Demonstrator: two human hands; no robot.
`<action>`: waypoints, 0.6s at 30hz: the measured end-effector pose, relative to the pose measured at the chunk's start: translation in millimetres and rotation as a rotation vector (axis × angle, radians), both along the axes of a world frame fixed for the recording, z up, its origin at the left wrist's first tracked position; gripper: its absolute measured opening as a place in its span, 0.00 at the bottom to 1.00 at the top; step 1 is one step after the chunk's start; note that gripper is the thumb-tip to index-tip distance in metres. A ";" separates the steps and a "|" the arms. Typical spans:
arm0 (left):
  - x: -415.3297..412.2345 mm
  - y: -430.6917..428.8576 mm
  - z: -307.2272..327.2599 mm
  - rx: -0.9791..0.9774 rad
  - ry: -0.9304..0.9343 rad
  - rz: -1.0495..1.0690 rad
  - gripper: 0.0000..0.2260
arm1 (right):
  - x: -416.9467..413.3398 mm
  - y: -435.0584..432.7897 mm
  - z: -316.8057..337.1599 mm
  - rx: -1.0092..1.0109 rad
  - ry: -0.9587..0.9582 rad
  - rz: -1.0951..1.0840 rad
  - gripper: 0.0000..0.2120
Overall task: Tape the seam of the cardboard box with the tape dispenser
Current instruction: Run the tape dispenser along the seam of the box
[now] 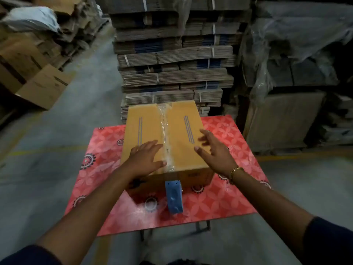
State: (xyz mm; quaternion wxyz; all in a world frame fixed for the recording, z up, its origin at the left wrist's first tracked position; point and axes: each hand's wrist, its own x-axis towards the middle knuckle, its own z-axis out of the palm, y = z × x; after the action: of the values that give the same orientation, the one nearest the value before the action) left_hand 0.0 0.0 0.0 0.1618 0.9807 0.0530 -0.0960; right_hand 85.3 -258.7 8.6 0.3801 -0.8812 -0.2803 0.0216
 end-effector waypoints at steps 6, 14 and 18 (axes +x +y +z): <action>-10.1 10.6 -37.2 0.114 0.149 -0.163 0.42 | -85.2 7.4 -92.2 0.078 0.375 -0.153 0.34; -9.3 28.5 -67.4 0.328 0.017 -0.446 0.40 | -138.4 71.2 -196.6 -0.014 0.519 -0.366 0.55; 12.9 26.4 -77.6 0.380 -0.056 -0.601 0.44 | -138.8 91.2 -186.1 0.005 0.495 -0.460 0.52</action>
State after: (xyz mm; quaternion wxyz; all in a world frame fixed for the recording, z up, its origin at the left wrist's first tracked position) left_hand 12.9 26.4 -77.6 -0.0578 0.9673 -0.2256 -0.1009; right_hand -53.6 -167.6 -177.5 0.4339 -0.8884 0.0268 0.1478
